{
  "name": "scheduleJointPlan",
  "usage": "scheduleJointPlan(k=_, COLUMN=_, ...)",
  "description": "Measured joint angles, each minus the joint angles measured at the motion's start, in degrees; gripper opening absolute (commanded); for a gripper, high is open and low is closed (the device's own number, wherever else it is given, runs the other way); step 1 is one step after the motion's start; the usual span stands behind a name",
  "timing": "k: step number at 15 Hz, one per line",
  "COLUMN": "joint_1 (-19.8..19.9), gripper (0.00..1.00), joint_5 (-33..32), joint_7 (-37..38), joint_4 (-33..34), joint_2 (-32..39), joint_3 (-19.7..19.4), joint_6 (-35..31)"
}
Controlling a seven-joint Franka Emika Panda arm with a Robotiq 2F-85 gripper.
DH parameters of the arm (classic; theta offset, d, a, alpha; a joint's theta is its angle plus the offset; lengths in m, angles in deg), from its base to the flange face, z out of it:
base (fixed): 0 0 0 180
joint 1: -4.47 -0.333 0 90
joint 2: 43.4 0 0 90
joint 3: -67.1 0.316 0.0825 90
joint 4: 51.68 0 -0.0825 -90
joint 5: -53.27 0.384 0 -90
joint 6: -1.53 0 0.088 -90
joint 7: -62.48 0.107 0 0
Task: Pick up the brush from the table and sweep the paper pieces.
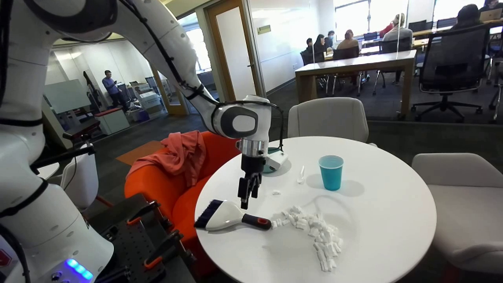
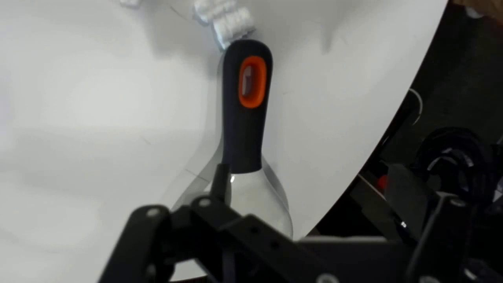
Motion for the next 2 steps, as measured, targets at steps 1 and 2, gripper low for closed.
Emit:
scheduleJointPlan(k=1, joint_1=-0.4, gripper=1.0, joint_5=-1.4, joint_7=0.0, joint_4=-0.4, joint_2=-1.6, joint_3=-0.4, joint_6=0.7)
scheduleJointPlan(k=2, joint_1=-0.7, gripper=1.0, joint_5=-2.9, joint_7=0.0, joint_4=-1.0, joint_2=-3.1, joint_3=-0.7, joint_6=0.8)
